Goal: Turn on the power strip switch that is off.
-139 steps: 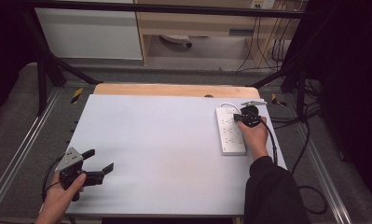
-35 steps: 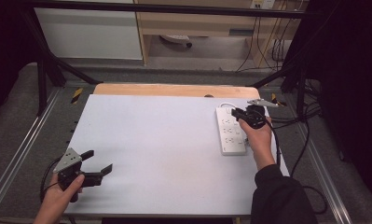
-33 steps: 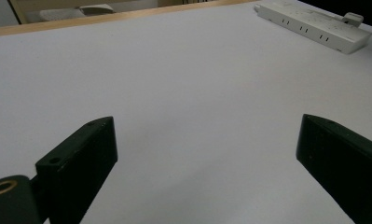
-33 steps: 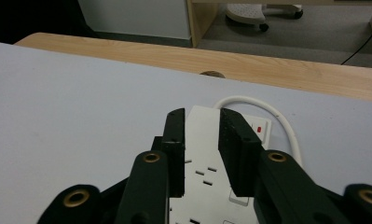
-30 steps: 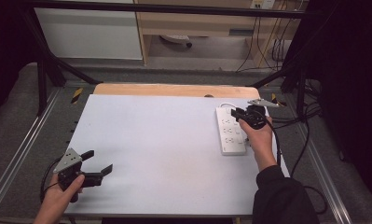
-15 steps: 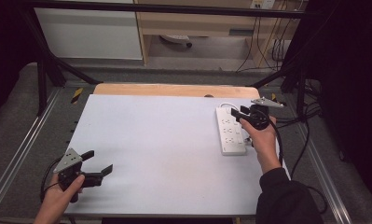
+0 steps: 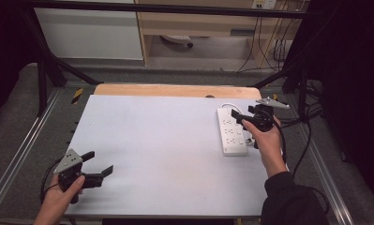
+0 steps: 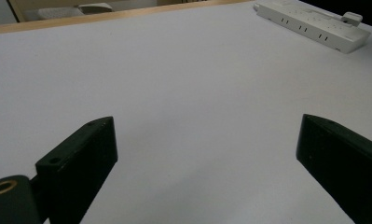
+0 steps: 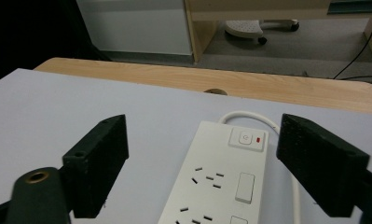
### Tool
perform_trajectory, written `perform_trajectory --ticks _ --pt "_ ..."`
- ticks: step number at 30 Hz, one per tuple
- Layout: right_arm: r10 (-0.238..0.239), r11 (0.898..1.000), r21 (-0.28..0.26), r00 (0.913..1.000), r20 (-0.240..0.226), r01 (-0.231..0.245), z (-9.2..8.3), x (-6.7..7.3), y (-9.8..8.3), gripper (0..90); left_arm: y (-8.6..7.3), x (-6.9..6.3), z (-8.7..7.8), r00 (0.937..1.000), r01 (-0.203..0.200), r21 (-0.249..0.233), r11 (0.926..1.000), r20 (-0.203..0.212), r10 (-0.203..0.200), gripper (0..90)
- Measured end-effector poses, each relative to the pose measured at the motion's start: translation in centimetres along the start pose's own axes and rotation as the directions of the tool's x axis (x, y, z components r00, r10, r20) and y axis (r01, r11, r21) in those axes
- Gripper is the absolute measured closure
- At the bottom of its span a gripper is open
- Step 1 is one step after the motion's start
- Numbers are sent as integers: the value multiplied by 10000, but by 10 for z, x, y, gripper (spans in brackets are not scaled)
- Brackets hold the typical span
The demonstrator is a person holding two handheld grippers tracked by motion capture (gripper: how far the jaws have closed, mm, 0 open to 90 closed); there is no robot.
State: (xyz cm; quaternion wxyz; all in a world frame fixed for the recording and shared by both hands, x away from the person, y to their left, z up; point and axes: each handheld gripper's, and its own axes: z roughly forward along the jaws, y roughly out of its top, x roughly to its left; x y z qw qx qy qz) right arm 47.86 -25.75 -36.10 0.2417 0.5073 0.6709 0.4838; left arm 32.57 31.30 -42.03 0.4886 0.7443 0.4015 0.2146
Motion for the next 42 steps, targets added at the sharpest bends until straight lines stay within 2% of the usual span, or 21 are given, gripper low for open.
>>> perform_trajectory --ticks 6,9,16,22,29,42 --pt "-56 9997 -219 10000 -44 55 -11 3 3 70 0 0 0 10000 25 -5 10000 4 -25 53" --pt "-132 9984 -550 9999 -4 132 -19 5 1 62 0 0 0 10000 50 -37 10000 -8 -50 52" --pt "-280 9966 -775 9996 24 281 -35 7 -6 47 0 0 -1 10000 83 -36 10000 -11 -83 53" --pt "-366 9920 -1212 9993 -1 363 -53 9 -13 37 0 1 -1 10000 69 -23 10000 -33 -70 53" --pt "-620 9848 -1629 9981 -69 601 -72 7 -28 30 0 1 -2 9999 155 -93 9998 -64 -155 53" --pt "-837 9836 -1587 9964 162 852 -96 7 -69 34 -1 1 -2 9999 160 -62 9999 -59 -160 52"
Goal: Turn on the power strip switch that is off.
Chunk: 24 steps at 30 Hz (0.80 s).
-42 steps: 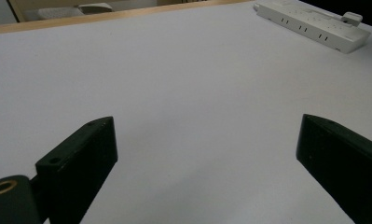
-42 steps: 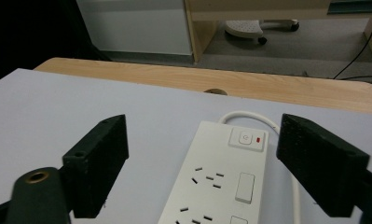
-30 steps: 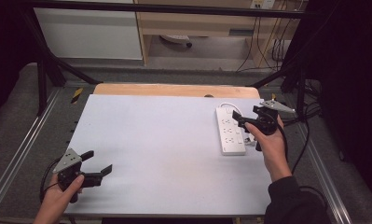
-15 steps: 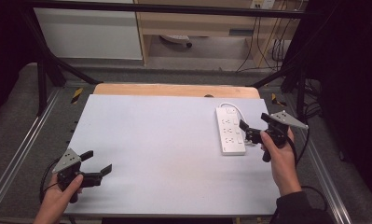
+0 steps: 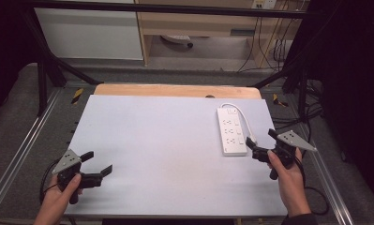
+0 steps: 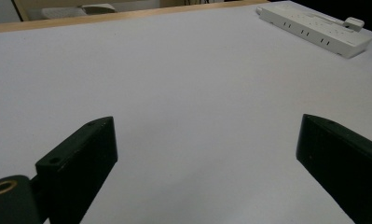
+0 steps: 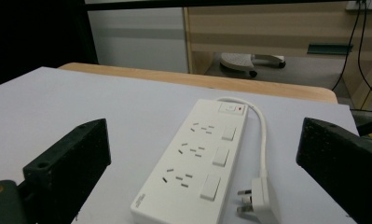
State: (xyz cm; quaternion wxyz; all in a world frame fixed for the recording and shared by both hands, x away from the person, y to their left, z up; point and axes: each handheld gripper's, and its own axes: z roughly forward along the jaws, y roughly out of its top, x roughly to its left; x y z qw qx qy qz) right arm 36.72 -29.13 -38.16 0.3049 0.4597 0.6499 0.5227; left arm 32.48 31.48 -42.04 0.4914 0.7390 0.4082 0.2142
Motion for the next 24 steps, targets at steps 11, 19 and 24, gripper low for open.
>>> perform_trajectory --ticks 11,19,24 --pt "-93 9982 588 10000 -6 93 -4 6 -31 36 0 0 0 10000 5 15 10000 9 -5 52" --pt "-156 9884 1515 9998 81 142 0 8 -60 35 0 -1 0 10000 -22 44 10000 4 22 53" --pt "-453 9611 2742 9981 423 320 3 9 -72 47 0 -1 0 10000 -30 48 10000 32 30 53"
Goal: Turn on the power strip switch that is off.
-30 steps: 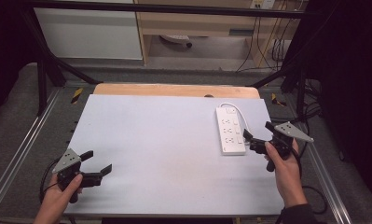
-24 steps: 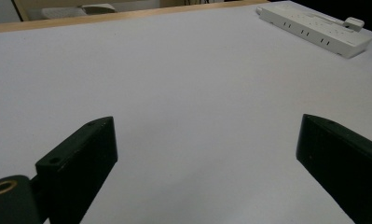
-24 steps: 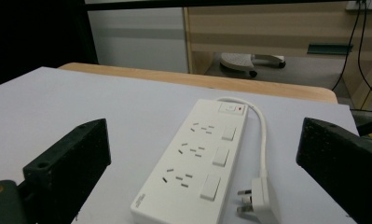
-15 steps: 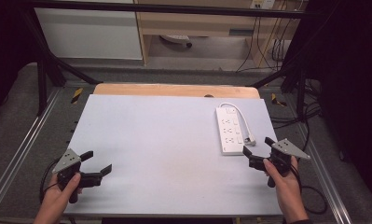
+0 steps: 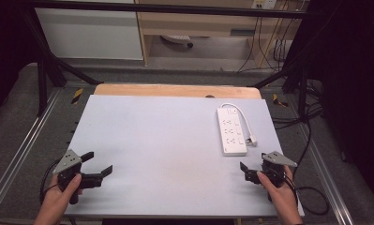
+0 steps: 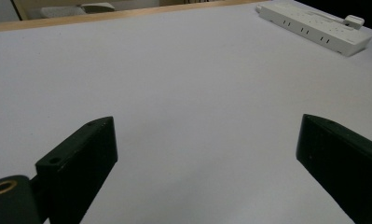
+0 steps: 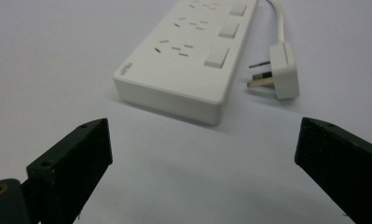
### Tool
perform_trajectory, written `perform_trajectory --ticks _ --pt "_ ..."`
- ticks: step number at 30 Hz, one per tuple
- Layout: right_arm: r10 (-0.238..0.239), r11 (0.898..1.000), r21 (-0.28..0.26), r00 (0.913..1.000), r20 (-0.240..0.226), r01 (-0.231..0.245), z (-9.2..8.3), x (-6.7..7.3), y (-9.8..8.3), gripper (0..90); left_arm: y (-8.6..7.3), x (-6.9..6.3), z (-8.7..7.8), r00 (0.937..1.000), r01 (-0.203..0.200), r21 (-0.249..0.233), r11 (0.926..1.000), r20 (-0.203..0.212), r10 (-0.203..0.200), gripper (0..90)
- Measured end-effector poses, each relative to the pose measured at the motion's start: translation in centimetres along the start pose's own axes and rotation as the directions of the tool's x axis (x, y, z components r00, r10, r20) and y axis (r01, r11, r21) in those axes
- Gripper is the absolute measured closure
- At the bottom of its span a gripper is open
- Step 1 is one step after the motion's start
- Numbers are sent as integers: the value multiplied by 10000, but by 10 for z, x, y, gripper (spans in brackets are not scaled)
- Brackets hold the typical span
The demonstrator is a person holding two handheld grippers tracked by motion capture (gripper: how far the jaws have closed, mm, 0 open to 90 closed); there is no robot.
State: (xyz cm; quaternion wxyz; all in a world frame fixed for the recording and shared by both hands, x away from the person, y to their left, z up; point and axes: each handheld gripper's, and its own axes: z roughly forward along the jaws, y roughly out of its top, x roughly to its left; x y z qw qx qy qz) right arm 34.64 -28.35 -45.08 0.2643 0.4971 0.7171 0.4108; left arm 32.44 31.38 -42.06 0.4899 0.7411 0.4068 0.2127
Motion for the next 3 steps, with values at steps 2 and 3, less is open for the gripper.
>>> perform_trajectory --ticks 2,3 --pt "24 10000 73 9999 105 -25 1 -1 -1 51 0 0 0 10000 -24 1 10000 7 24 53" --pt "78 9998 188 9999 109 -80 2 -1 -1 50 0 0 0 10000 -27 -3 10000 12 27 52"
